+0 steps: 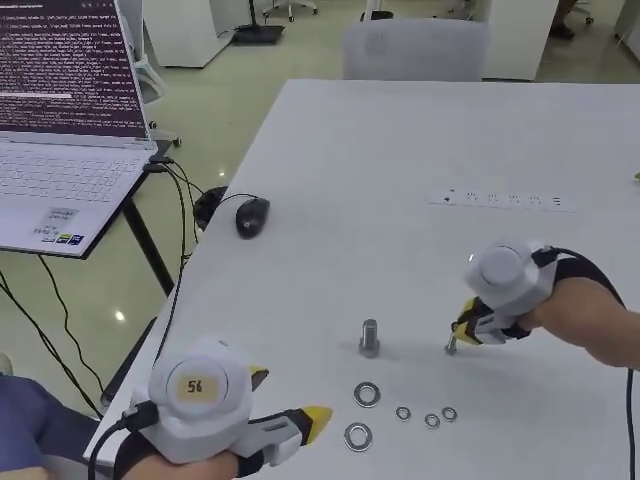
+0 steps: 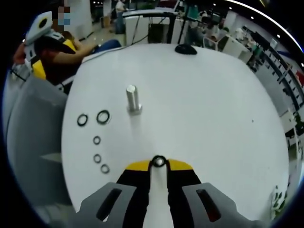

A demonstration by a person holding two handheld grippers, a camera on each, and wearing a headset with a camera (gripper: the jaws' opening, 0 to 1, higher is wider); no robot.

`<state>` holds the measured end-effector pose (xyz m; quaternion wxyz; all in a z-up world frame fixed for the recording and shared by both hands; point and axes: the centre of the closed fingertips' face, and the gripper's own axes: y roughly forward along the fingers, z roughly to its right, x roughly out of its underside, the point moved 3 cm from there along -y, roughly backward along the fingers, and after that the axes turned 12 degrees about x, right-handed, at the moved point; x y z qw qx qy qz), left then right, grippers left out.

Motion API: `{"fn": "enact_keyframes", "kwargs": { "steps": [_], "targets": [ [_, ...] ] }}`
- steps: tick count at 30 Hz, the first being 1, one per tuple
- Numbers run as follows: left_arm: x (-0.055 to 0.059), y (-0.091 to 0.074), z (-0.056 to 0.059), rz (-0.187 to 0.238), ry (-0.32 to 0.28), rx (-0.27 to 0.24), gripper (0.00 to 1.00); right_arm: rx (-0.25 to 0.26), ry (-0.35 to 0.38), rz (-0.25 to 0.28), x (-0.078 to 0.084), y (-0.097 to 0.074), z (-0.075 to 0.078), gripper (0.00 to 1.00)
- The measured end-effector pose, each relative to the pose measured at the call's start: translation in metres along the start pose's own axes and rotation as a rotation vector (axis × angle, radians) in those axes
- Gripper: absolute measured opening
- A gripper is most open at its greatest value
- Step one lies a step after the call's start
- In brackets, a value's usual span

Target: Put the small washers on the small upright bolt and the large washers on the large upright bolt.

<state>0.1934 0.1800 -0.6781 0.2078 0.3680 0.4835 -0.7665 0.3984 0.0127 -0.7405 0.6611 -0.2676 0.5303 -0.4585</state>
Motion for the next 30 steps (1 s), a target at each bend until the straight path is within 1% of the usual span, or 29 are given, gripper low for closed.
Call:
{"fn": "enact_keyframes", "kwargs": {
  "steps": [4,8,12,16,18,21,24,26,28,30],
  "targets": [
    [0.0,0.001,0.001,-0.001,0.003,0.003,0.54,-0.005,-0.012,-0.012,0.0,0.006,0.001,0.13],
    [0.0,0.001,0.001,-0.002,0.001,0.004,0.54,-0.016,-0.017,-0.031,0.003,0.012,-0.001,0.13],
    [0.0,0.001,0.001,-0.005,0.002,0.005,0.54,-0.025,-0.025,-0.057,0.008,0.02,-0.003,0.13],
    [0.002,-0.002,-0.001,-0.009,-0.001,0.001,0.54,-0.034,-0.013,-0.082,0.015,0.03,-0.006,0.13],
    [0.003,-0.003,-0.002,-0.009,-0.005,-0.002,0.54,-0.05,0.001,-0.102,0.02,0.036,-0.009,0.13],
    [0.003,-0.004,-0.003,-0.014,-0.002,-0.003,0.54,-0.051,0.001,-0.116,0.026,0.042,-0.008,0.13],
    [0.004,-0.005,-0.005,-0.013,-0.005,-0.008,0.53,-0.059,0.033,-0.111,0.027,0.042,-0.011,0.14],
    [0.004,-0.005,-0.006,-0.013,-0.008,-0.009,0.53,-0.058,0.037,-0.112,0.029,0.041,-0.011,0.15],
    [0.005,-0.005,-0.006,-0.016,-0.007,-0.008,0.53,-0.047,0.049,-0.109,0.033,0.038,-0.011,0.16],
    [0.005,-0.004,-0.006,-0.015,-0.009,-0.008,0.53,-0.046,0.082,-0.096,0.038,0.035,-0.012,0.16]
  ]
}}
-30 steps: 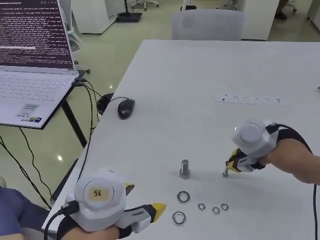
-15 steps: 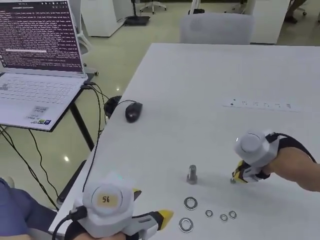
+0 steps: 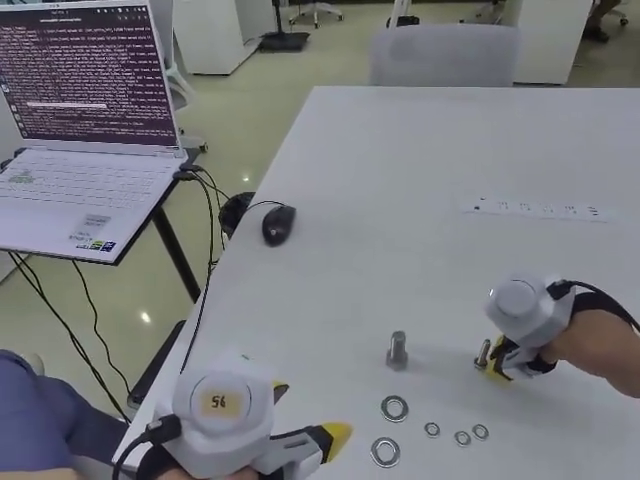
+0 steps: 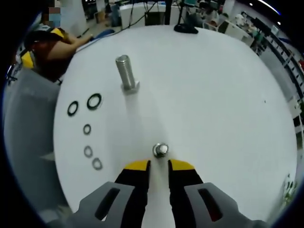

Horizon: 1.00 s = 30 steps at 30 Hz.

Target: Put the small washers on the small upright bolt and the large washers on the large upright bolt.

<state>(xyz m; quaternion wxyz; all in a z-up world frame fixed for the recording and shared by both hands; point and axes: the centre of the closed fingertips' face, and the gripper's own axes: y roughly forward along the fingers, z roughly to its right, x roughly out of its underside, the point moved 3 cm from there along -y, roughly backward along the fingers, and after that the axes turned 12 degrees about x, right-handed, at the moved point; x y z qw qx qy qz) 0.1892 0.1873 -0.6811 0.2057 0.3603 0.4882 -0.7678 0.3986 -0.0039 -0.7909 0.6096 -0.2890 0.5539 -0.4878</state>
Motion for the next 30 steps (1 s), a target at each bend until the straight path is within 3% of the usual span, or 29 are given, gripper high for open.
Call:
{"fn": "enact_keyframes", "kwargs": {
  "steps": [5,6,10,12,19,30],
  "targets": [
    [0.001,0.002,0.0,0.006,-0.016,0.006,0.53,-0.034,0.048,-0.009,0.023,-0.006,-0.019,0.17],
    [0.001,0.002,0.0,0.007,-0.017,0.006,0.52,-0.034,0.058,0.02,0.023,-0.009,-0.021,0.17],
    [0.0,0.005,0.004,0.013,-0.014,0.013,0.52,-0.068,-0.017,0.05,0.028,-0.017,-0.041,0.17],
    [0.0,0.007,0.007,0.008,-0.007,0.019,0.52,-0.086,-0.075,0.067,0.029,-0.019,-0.051,0.18],
    [-0.002,0.008,0.012,0.006,0.01,0.028,0.52,-0.124,-0.164,0.105,0.021,-0.022,-0.077,0.22],
    [-0.003,0.001,0.01,0.017,0.013,0.011,0.52,-0.14,-0.216,0.11,0.009,-0.019,-0.086,0.21]
  ]
}}
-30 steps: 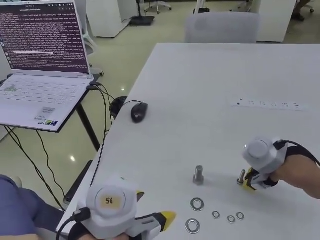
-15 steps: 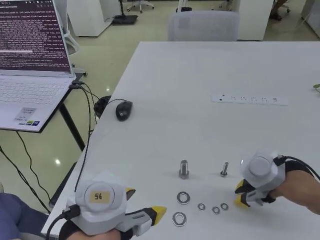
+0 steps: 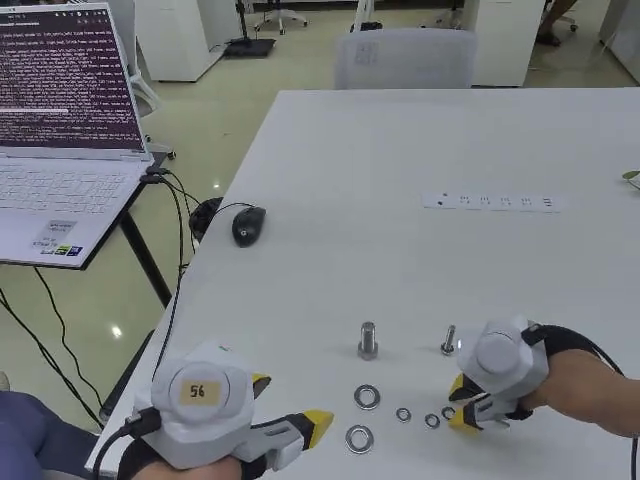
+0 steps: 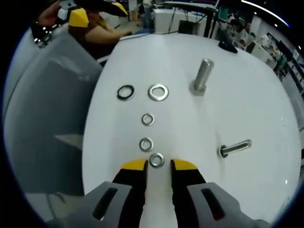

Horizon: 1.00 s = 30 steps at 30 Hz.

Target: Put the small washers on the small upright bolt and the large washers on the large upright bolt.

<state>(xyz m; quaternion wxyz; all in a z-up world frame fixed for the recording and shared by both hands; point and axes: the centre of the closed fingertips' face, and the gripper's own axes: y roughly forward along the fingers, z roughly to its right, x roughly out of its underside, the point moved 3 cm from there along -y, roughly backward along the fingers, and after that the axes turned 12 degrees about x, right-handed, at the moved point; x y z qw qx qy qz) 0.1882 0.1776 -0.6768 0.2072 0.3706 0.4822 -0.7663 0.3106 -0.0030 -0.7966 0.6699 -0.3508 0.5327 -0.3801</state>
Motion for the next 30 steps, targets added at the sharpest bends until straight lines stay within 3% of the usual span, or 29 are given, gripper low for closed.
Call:
{"fn": "enact_keyframes", "kwargs": {
  "steps": [6,8,16,30],
  "targets": [
    [0.0045,-0.0001,0.0006,-0.012,-0.002,-0.007,0.51,0.0,0.0,0.003,0.0,0.0,-0.0012,0.2],
    [0.0041,-0.0002,0.0014,-0.013,0.001,-0.007,0.51,0.002,-0.022,0.001,0.0004,-0.0006,-0.0027,0.15],
    [0.0028,-0.0009,0.0011,-0.011,0.005,-0.011,0.51,0.016,-0.028,-0.007,0.0006,-0.0003,-0.0031,0.14],
    [0.0019,-0.0002,0.0013,-0.012,0.003,-0.008,0.51,0.065,0.118,0.03,0.0059,-0.0052,0.0016,0.13]
  ]
}}
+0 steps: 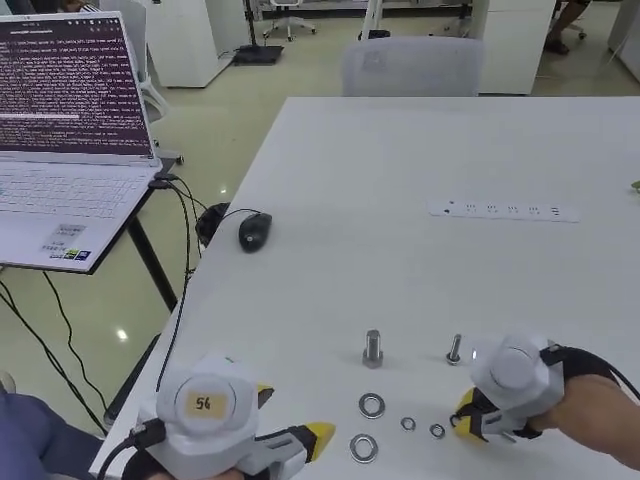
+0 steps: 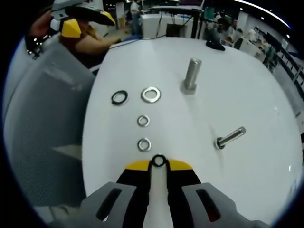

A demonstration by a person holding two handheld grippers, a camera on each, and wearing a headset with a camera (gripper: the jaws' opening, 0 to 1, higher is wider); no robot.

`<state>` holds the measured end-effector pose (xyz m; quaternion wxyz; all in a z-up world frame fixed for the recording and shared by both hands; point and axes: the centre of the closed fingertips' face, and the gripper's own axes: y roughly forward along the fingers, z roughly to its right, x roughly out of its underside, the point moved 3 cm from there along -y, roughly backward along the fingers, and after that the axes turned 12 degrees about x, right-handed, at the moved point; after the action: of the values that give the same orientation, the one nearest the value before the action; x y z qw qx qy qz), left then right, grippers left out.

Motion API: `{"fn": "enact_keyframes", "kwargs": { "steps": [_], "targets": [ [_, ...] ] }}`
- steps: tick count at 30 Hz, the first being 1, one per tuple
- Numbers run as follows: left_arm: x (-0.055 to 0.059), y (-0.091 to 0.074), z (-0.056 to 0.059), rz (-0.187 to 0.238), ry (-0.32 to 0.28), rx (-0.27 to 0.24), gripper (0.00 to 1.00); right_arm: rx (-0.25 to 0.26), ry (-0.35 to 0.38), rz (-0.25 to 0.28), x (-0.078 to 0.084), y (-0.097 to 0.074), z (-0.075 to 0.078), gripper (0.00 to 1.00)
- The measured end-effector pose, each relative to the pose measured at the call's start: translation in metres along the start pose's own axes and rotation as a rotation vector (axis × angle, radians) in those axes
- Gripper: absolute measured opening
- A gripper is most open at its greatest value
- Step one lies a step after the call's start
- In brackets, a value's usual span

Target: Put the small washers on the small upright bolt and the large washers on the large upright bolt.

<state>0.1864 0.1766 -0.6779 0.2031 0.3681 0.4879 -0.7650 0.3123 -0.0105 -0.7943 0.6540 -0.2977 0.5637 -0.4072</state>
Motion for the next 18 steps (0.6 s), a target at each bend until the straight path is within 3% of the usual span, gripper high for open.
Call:
{"fn": "enact_keyframes", "kwargs": {
  "steps": [6,11,18],
  "targets": [
    [-0.003,0.003,0.0,0.001,0.005,0.006,0.51,0.064,0.089,0.023,0.001,-0.01,0.023,0.13],
    [-0.007,0.004,0.0,0.004,0.01,0.011,0.51,0.139,0.2,0.066,-0.001,-0.026,0.054,0.13],
    [-0.007,0.005,0.0,0.004,0.008,0.011,0.5,0.203,0.229,0.086,-0.005,-0.038,0.085,0.13]
  ]
}}
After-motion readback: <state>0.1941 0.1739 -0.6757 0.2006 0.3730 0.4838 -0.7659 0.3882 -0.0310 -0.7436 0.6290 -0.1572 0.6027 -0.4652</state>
